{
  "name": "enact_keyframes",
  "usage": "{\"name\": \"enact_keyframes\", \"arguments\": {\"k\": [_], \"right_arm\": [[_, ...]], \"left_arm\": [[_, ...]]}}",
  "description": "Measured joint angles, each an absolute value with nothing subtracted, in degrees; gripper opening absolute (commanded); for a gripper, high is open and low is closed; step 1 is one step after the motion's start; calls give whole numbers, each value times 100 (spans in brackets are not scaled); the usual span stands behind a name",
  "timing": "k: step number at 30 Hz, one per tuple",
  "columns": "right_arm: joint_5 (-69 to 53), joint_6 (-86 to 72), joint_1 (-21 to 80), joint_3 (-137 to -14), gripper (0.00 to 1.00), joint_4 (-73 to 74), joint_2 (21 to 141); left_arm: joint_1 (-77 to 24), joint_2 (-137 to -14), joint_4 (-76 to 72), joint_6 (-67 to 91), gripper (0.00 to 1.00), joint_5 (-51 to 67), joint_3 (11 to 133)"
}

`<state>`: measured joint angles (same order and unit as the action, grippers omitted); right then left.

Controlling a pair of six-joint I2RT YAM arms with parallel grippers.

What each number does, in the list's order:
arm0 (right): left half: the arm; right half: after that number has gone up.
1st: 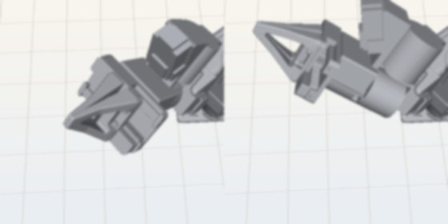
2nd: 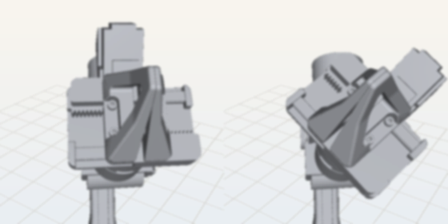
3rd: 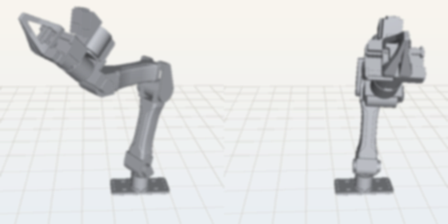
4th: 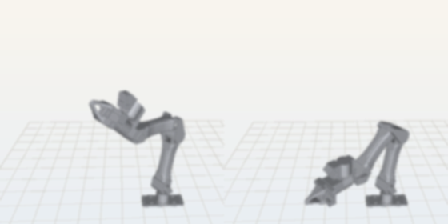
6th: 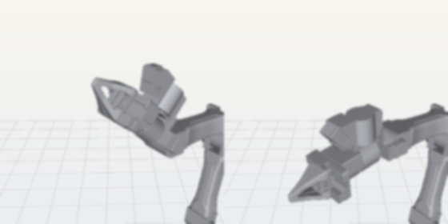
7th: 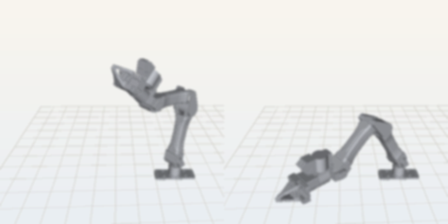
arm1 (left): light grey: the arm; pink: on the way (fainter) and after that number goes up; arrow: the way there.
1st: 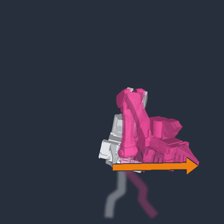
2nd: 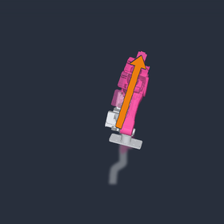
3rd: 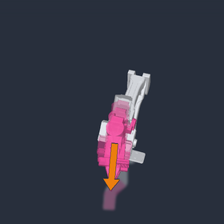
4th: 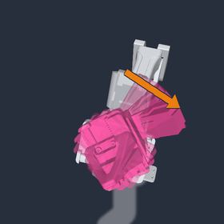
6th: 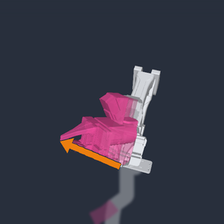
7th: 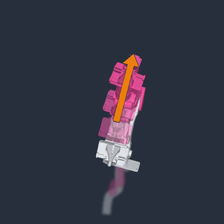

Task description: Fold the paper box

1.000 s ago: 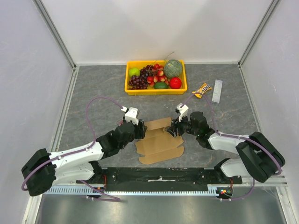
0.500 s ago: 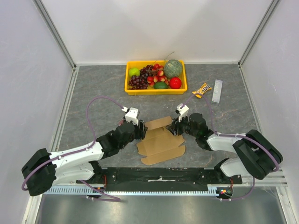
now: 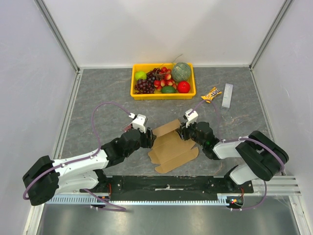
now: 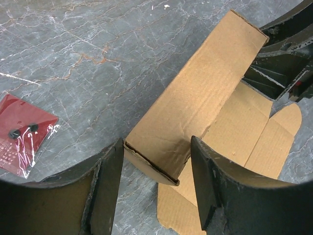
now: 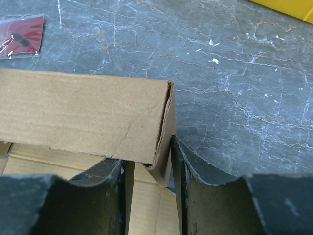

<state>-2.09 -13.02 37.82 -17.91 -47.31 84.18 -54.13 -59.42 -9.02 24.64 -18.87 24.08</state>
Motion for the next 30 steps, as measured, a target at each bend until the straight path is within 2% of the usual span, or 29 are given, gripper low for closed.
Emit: {"name": "enact_keyframes", "arguments": {"k": [13,19,28,30], "right_arm": [[742,-1282,4104,-1798,34,-5424,8989],[1048,-1238,4219,-1813,27,-5610,9146],[1240,-1203,4235,-1865,11,-5734,9290],[1243,-1190,4244,-1868,12,-5736,9297]], "left_arm": [[-5651,-6023,-1144,2604,62,-1737,2303],[-5863,-6114,-1245,2716,62,-1636,2303],[-5977,-6224,-1354,2790,62,-1651,2303],[-5986,-6226,-1356,2792,62,-1680,2303]]}}
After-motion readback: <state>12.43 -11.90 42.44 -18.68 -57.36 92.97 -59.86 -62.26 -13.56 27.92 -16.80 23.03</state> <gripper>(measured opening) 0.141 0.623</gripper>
